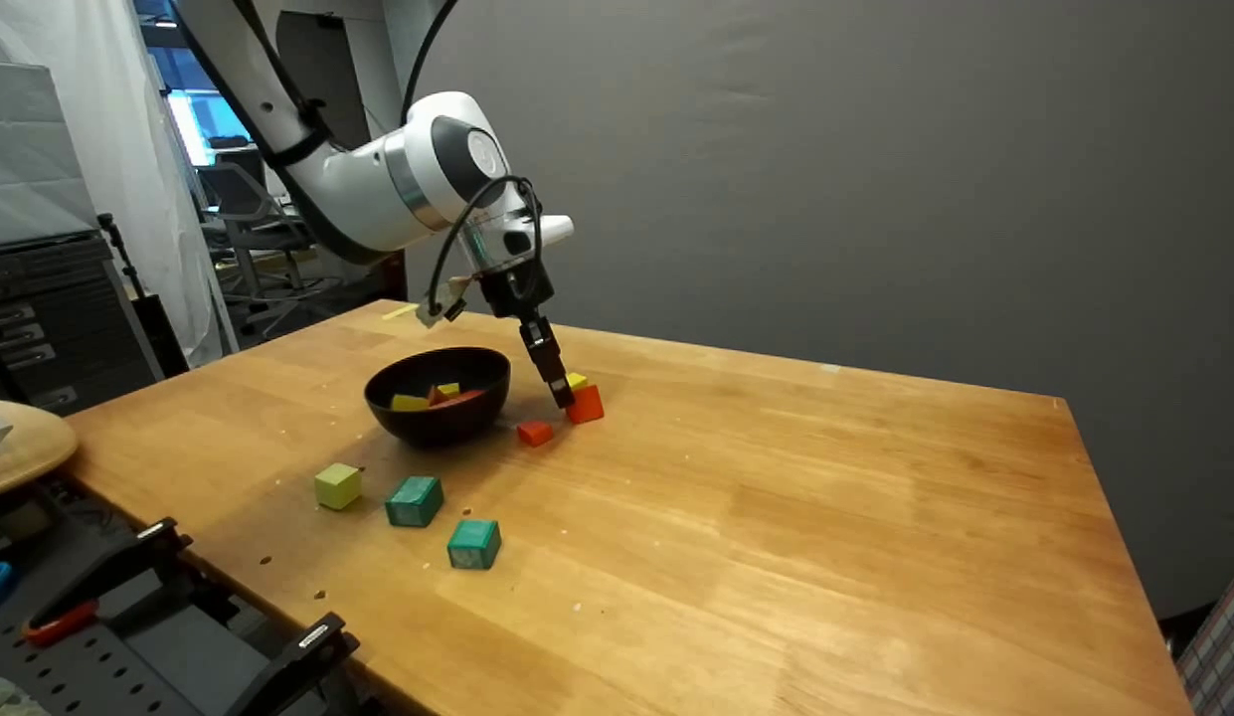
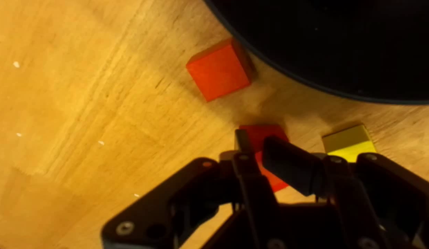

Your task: Pick up all the blocks from the table and put them in the black bowl.

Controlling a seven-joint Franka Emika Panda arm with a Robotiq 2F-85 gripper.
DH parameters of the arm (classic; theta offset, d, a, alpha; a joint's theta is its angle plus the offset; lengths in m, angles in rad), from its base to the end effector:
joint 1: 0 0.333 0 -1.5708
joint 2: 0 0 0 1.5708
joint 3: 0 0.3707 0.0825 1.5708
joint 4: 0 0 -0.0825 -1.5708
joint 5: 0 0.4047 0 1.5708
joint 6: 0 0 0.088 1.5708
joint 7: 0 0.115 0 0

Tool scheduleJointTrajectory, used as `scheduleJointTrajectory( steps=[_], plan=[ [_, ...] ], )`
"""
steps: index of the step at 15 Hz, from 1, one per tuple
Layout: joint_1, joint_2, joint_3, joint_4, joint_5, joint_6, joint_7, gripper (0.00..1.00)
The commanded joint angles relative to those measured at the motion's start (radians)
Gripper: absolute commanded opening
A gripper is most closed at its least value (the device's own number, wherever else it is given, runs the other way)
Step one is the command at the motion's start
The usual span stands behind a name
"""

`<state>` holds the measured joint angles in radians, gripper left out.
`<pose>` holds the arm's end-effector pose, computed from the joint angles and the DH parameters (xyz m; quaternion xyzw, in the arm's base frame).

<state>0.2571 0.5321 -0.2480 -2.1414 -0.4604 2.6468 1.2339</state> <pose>0.6002 0.0159 0.1763 0.9114 -0.3754 0.0845 0.1459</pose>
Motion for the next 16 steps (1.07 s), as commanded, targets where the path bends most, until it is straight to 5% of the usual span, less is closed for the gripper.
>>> scheduleJointTrajectory(
  steps=[1, 5, 6, 8, 9, 11, 16],
  plan=[
    [0.017, 0.036, 0.001, 0.057, 0.019, -0.035, 0.017, 0.05],
    [0.019, -0.031, 0.009, -0.003, 0.015, 0.023, 0.021, 0.11],
    [0.029, -0.055, 0.0, -0.02, 0.012, 0.032, 0.044, 0.33],
    [0.021, -0.012, 0.005, 0.016, 0.009, 0.018, 0.033, 0.43],
    [0.023, -0.021, 0.006, 0.013, 0.008, 0.016, 0.039, 0.25],
    [0.023, -0.014, 0.005, 0.013, 0.008, 0.015, 0.038, 0.41],
    [0.024, -0.005, 0.004, 0.013, 0.009, 0.015, 0.037, 0.43]
  ],
)
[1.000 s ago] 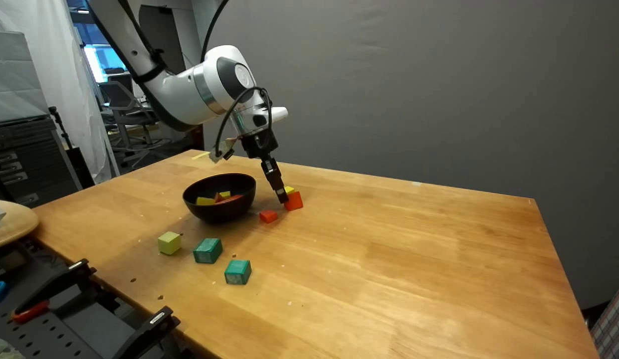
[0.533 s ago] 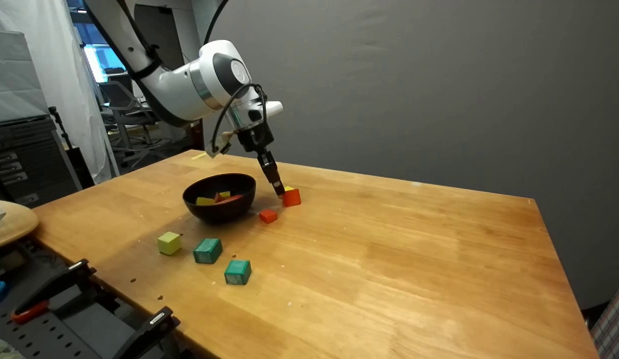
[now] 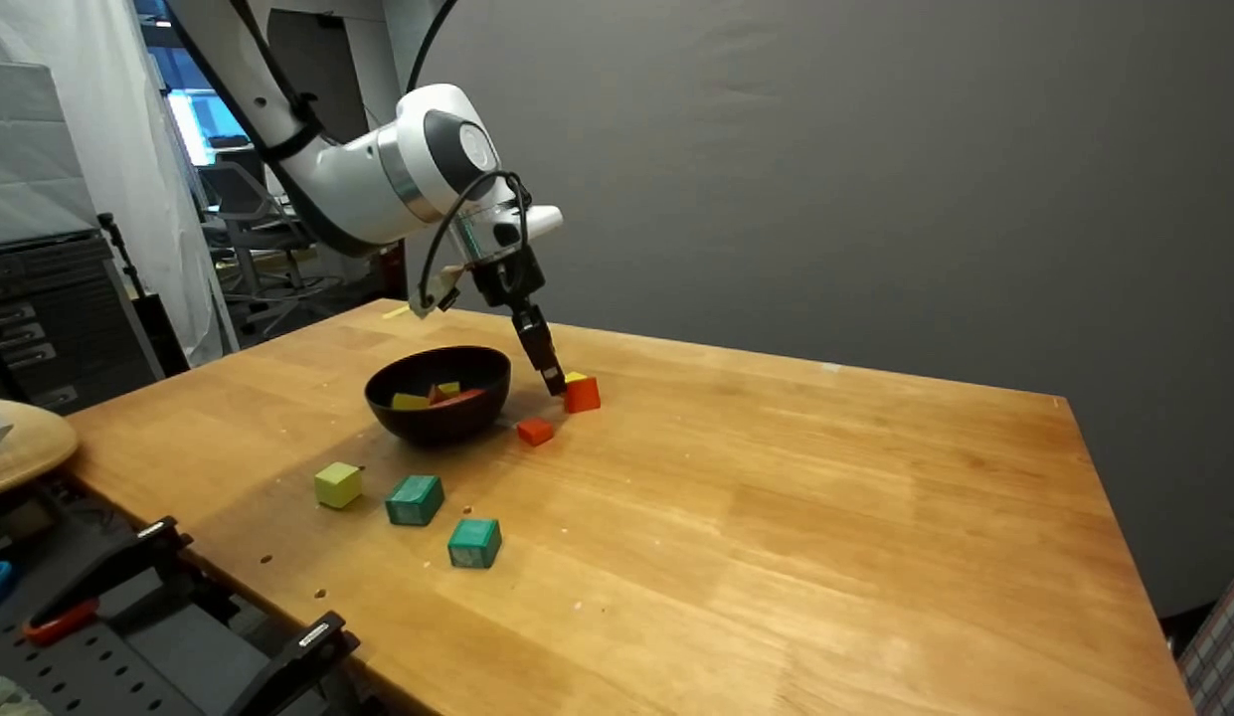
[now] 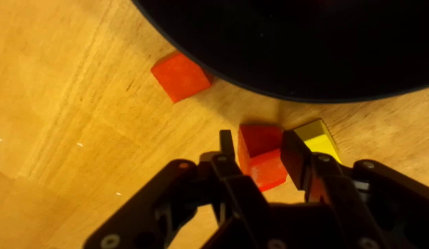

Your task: Pick up all the blocks from the table and put them in the black bowl.

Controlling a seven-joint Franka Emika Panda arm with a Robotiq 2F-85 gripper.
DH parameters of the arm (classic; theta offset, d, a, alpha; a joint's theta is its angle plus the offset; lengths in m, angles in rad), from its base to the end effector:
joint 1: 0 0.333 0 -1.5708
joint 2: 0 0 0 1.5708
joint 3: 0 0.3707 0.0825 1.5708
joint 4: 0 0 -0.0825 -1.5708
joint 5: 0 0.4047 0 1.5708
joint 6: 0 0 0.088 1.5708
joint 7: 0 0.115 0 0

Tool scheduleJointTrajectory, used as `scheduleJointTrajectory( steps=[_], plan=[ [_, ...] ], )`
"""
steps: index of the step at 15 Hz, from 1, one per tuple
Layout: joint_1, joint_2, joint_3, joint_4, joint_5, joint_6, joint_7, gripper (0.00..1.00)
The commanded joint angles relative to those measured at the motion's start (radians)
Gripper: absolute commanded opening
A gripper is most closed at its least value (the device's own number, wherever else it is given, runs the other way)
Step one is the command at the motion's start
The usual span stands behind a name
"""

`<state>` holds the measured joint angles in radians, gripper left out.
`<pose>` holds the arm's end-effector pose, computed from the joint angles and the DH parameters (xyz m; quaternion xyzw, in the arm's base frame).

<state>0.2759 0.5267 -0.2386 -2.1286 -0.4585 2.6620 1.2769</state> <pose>0.6071 0.0351 0.1844 0.9088 -0.3833 0.1005 0.1303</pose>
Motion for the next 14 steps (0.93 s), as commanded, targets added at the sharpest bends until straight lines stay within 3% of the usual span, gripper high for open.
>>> scheduleJointTrajectory(
  steps=[1, 2, 3, 4, 6, 7, 10, 14],
  plan=[
    [0.005, 0.001, -0.005, 0.001, 0.007, 0.0, -0.006, 0.43],
    [-0.049, -0.006, 0.052, 0.006, 0.057, -0.014, -0.11, 0.68],
    [-0.126, -0.029, 0.122, -0.011, 0.077, 0.01, -0.219, 0.69],
    [-0.161, -0.049, 0.146, -0.024, 0.09, 0.031, -0.279, 0.76],
    [-0.296, -0.076, 0.262, -0.04, 0.131, 0.053, -0.415, 0.89],
    [-0.316, -0.08, 0.263, -0.035, 0.189, 0.05, -0.485, 0.98],
    [-0.362, -0.071, 0.266, 0.002, 0.397, 0.003, -0.702, 1.0],
    [-0.404, 0.002, 0.274, 0.11, 0.632, -0.163, -0.928, 1.0]
  ],
)
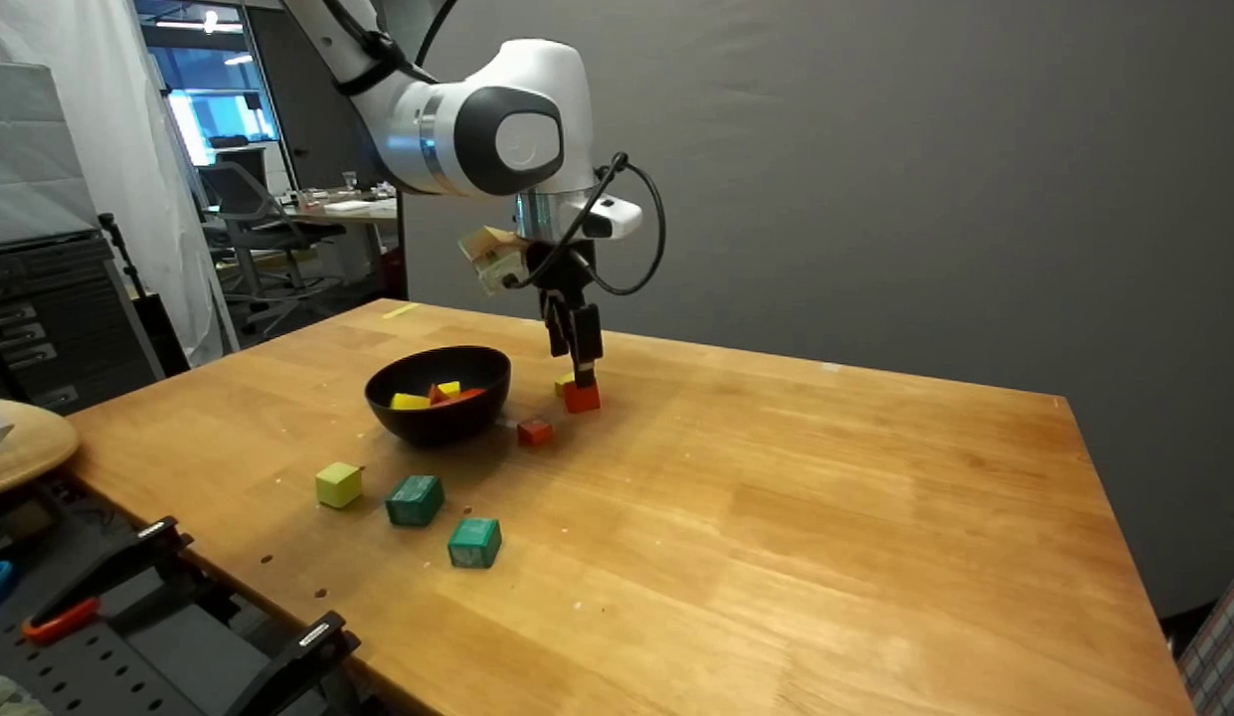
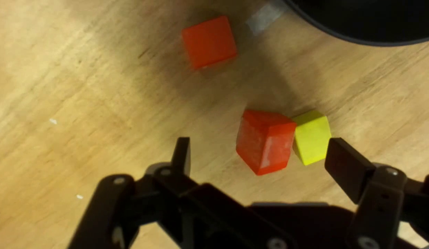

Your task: Pick up all the blocks from the table and put them in the black bowl.

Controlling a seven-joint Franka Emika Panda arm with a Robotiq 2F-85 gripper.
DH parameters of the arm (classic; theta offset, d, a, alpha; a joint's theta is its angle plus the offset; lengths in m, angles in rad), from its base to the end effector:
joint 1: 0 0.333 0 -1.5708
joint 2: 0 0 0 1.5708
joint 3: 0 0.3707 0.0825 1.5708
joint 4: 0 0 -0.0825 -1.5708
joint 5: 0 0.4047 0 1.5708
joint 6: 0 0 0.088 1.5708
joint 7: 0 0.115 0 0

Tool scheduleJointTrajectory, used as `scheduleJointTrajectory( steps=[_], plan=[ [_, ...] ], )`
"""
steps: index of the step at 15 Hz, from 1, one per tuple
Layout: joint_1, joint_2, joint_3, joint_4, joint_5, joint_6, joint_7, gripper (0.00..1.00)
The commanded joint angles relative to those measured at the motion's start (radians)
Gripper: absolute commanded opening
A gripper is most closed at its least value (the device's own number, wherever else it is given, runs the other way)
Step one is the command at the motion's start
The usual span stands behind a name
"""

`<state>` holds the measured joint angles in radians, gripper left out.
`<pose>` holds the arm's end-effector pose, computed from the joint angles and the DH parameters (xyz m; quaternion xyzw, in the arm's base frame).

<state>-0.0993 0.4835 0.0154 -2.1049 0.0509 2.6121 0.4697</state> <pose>0.6166 -0.0530 0.2090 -0.9553 0.2950 -0.0084 0.0186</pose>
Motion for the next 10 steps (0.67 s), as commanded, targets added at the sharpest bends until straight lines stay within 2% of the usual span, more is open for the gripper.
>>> scheduleJointTrajectory(
  steps=[1, 4, 6, 7, 10],
  plan=[
    [-0.029, 0.06, 0.015, 0.11, 0.156, -0.156, -0.143, 0.99],
    [-0.003, 0.11, -0.017, 0.183, 0.195, -0.239, -0.12, 1.0],
    [0.023, 0.137, -0.045, 0.212, 0.185, -0.235, -0.071, 0.97],
    [0.036, 0.149, -0.058, 0.222, 0.175, -0.223, -0.051, 0.93],
    [0.076, 0.18, -0.098, 0.245, 0.155, -0.203, 0.007, 0.64]
  ],
)
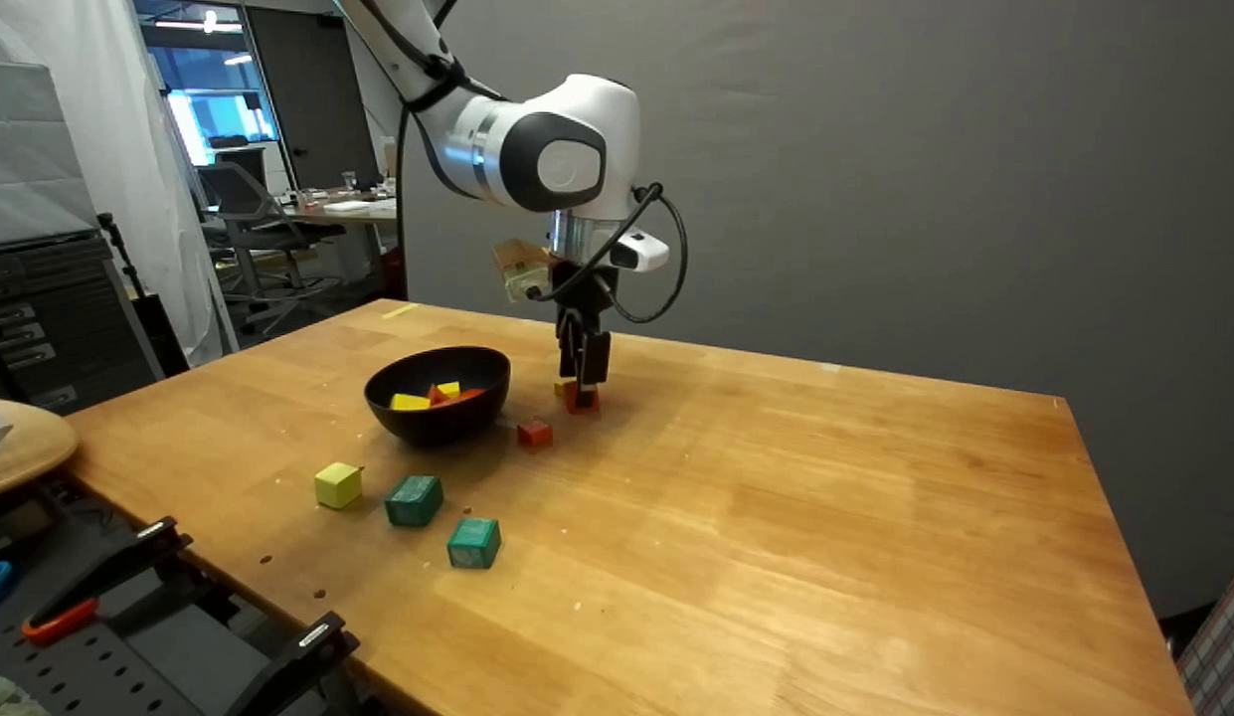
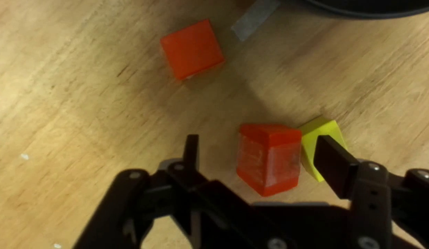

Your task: Pick up all the blocks from the table and put them in the black bowl.

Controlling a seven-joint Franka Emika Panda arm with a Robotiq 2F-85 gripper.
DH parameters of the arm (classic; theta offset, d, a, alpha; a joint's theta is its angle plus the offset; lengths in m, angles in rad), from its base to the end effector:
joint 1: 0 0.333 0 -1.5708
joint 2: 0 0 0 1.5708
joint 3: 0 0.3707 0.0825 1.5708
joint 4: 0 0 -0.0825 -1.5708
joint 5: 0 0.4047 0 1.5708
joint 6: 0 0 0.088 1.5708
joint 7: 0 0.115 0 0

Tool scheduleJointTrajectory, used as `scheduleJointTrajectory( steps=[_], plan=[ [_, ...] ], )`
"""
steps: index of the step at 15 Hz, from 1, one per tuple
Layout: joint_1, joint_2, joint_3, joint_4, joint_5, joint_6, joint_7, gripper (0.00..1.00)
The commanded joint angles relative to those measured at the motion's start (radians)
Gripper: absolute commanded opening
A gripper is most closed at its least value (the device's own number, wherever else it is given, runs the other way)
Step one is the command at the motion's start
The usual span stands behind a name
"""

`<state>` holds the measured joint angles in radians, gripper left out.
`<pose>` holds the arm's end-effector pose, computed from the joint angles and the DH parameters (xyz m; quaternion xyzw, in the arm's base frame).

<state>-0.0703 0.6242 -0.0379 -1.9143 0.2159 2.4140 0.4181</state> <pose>0.6509 -0.0672 0.1744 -0.9377 0.3374 0.0687 0.0453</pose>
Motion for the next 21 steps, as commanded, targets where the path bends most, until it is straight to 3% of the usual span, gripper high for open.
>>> scheduleJointTrajectory(
  steps=[1, 6, 7, 10, 16, 21],
  plan=[
    [0.058, 0.048, -0.056, 0.061, -0.013, -0.003, 0.075, 0.53],
    [0.104, 0.065, -0.103, 0.057, -0.021, 0.008, 0.16, 0.18],
    [0.11, 0.063, -0.109, 0.052, -0.018, 0.012, 0.179, 0.22],
    [0.118, 0.003, -0.117, 0.005, -0.013, 0.025, 0.218, 0.22],
    [0.191, -0.265, -0.151, -0.173, -0.118, 0.028, 0.29, 0.21],
    [0.214, -0.405, -0.055, -0.27, -0.133, -0.069, 0.297, 0.21]
  ],
)
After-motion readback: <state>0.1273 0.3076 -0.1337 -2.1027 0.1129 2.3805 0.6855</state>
